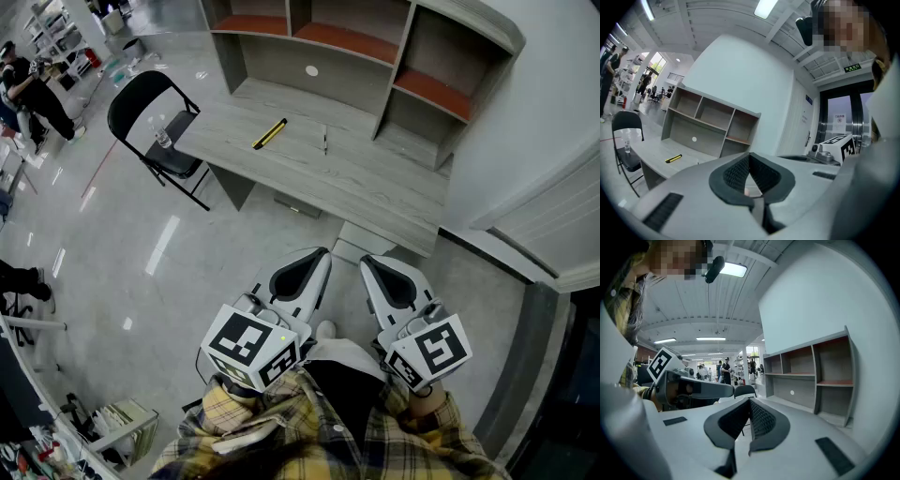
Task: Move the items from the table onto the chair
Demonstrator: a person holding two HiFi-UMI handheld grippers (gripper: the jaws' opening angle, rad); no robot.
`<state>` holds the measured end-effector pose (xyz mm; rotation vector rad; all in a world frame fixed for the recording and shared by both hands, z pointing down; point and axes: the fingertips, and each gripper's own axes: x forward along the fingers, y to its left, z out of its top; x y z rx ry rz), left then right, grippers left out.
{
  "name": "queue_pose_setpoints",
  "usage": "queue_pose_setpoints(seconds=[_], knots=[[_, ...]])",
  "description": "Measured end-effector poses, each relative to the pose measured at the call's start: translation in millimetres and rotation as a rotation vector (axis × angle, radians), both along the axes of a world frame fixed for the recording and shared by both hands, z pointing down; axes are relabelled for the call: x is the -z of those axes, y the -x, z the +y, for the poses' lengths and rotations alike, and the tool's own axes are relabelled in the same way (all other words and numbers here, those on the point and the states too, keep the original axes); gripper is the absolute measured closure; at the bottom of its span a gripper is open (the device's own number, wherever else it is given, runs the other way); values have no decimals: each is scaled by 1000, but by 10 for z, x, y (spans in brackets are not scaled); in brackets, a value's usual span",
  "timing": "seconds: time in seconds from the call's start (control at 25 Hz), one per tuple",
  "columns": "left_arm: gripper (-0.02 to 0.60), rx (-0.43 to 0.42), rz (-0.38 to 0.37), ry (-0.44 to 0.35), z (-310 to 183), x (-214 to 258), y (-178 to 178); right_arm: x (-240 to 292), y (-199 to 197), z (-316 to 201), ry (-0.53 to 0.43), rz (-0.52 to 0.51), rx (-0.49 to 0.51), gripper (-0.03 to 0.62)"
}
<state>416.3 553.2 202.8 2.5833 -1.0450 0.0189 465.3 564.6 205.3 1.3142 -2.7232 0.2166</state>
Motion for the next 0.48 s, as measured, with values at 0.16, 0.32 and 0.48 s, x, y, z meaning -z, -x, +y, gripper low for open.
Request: queue_pose_setpoints(seconds=[0.16, 0.32, 0.48], knots=[[577, 5, -14, 9, -19, -6, -88, -15, -65, -9, 10, -14, 14, 577], [577, 24, -23, 21, 39, -49, -168, -84, -189, 27, 32, -38, 27, 577], [577, 65, -36, 27, 66, -106, -114, -183, -213, 33, 50, -67, 50, 577]])
